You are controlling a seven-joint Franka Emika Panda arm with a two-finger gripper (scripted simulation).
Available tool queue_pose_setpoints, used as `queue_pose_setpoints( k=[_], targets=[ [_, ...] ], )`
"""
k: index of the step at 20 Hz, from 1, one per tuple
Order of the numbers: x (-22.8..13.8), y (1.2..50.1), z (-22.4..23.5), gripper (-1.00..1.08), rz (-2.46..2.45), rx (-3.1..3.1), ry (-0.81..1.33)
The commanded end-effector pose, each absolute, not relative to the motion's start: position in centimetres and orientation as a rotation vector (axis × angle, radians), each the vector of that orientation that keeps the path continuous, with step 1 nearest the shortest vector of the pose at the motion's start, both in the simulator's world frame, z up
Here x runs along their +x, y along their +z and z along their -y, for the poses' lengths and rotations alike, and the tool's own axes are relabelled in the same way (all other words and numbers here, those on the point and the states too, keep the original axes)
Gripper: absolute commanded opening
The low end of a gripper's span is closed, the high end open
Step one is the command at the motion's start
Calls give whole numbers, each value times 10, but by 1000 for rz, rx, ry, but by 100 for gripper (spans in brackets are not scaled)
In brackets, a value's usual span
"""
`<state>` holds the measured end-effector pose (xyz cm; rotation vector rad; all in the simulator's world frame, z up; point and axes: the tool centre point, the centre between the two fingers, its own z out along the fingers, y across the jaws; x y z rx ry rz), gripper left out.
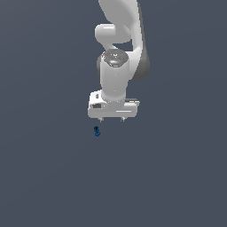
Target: Pick up the object and move it to a goal position.
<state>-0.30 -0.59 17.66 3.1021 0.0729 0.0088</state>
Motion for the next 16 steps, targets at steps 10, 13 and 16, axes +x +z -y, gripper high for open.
queue_pose_setpoints(
  k=[10,13,16],
  targets=[
    [-7,189,-1,100,-118,3115,6],
    [-6,189,-1,100,-119,3114,6],
    [-7,183,4,100,-103,3117,5]
  ],
)
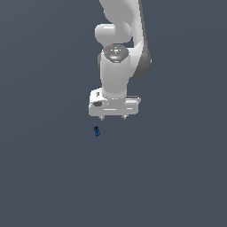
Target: Pick up the object and move it to a goal position.
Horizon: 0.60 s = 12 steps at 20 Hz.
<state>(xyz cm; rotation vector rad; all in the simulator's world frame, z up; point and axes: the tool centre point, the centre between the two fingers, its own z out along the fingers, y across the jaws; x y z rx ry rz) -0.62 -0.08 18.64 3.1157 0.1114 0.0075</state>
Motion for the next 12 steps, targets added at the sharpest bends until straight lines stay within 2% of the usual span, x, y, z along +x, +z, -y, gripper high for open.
queue_pose_setpoints(
  k=[1,12],
  targets=[
    [-7,180,7,100,-94,3118,5],
    [-18,114,74,100,99,3138,1]
  ],
)
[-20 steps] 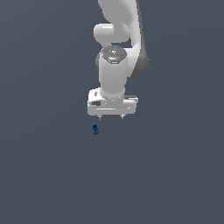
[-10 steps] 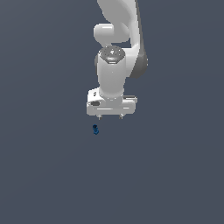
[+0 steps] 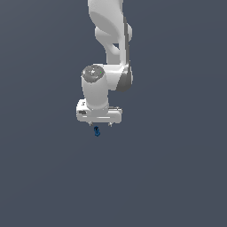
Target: Pick up the object and move it to a goal position.
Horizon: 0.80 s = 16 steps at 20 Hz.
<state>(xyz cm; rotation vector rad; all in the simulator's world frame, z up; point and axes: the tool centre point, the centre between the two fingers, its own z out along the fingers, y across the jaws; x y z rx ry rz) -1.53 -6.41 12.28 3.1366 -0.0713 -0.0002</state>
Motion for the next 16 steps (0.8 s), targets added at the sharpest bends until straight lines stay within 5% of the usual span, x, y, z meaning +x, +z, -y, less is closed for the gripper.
queue_pose_setpoints(
  k=[1,16],
  targets=[
    [-19,109,79,100,114,3138,1],
    [-25,77,94,100,160,3137,-2]
  ],
)
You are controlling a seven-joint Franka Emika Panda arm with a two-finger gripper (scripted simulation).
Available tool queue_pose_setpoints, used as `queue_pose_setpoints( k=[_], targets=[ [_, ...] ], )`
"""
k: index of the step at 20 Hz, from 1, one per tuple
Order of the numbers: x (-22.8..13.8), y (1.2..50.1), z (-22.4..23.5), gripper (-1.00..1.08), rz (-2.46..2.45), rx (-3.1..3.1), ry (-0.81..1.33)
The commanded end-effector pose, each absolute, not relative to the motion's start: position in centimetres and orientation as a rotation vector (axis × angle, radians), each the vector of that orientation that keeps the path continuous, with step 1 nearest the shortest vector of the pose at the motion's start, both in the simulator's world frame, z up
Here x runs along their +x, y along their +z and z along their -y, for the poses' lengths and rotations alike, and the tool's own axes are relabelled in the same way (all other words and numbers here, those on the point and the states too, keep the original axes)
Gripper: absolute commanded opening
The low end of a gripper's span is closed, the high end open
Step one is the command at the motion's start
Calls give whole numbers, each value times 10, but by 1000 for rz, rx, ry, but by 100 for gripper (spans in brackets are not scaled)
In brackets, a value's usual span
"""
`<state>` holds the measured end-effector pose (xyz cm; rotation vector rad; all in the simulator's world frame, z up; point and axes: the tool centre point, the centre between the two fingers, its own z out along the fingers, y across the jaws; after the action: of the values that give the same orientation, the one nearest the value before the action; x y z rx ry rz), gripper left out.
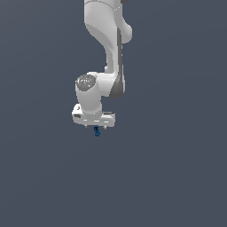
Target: Pick up the object and move it to a goal position.
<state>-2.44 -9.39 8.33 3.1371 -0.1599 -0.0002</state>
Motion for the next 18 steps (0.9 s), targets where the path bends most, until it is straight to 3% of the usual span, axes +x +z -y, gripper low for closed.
queue_pose_setpoints(
  k=[1,11,12,18],
  targets=[
    [-25,72,94,100,161,3137,-1],
    [-25,43,95,100,163,3137,0],
    [-25,43,95,-100,163,3137,0],
    [-25,43,95,-100,163,3137,0]
  ],
)
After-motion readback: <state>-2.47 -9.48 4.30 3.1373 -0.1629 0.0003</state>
